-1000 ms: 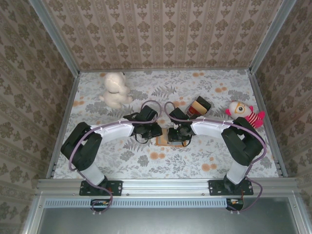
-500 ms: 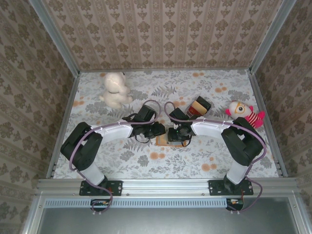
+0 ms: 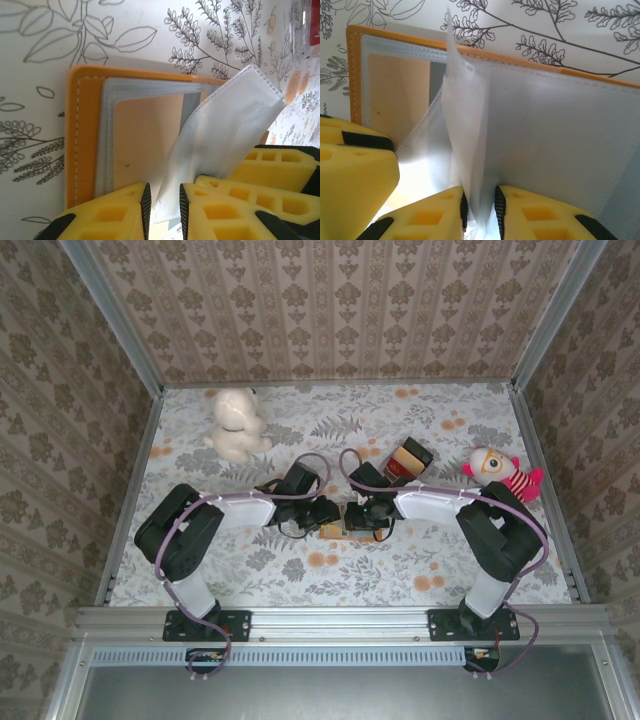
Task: Take the credit cards out of the card holder
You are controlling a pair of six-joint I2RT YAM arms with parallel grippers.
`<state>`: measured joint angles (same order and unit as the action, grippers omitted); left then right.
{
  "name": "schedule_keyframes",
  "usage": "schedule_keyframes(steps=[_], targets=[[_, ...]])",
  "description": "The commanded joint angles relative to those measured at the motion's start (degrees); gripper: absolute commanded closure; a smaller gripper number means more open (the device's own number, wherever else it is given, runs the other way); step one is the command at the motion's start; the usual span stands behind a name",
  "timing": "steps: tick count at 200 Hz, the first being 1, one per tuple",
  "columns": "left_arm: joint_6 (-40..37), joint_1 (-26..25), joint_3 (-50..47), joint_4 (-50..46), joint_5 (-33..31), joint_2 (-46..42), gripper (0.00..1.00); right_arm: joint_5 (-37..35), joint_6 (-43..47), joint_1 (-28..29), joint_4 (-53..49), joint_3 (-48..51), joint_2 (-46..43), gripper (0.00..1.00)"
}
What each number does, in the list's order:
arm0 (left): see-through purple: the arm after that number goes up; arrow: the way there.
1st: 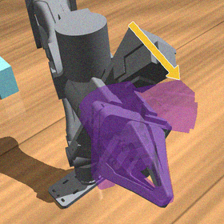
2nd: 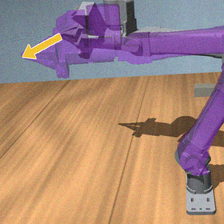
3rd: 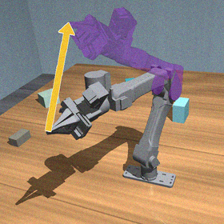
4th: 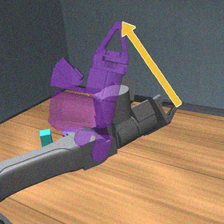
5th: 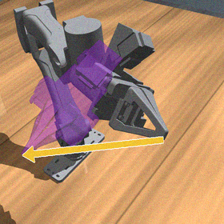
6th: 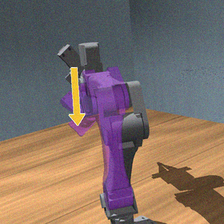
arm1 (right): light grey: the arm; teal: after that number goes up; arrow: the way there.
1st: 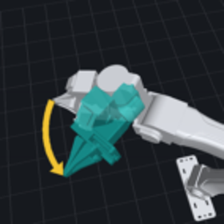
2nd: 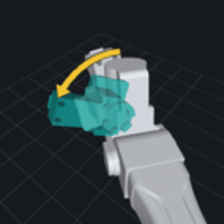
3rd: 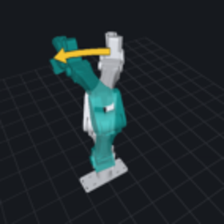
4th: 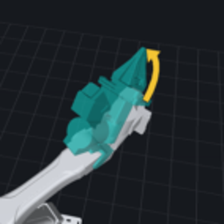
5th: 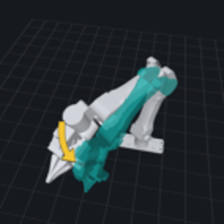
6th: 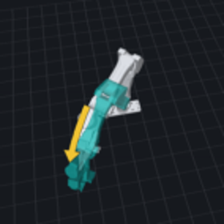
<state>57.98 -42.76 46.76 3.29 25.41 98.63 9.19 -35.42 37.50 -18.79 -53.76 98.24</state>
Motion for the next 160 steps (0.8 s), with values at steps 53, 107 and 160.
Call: schedule_keyframes(steps=[53, 107, 160], targets=[[2.6, 0.2, -1.2, 8.9, 5.9, 2.0, 0.77, 1.3, -3.0, -1.7, 0.7, 2.2, -10.3, 0.63], [1.8, -1.8, 1.7, 10.8, 7.5, 2.7, 0.76, -5.5, -4.2, -4.0, -1.3, 5.3, -21.0, 0.54], [0.5, -5.2, 8.0, 8.6, 6.9, 6.9, 0.67, -12.3, -5.4, -6.1, -2.2, 9.2, -28.1, 0.45]])
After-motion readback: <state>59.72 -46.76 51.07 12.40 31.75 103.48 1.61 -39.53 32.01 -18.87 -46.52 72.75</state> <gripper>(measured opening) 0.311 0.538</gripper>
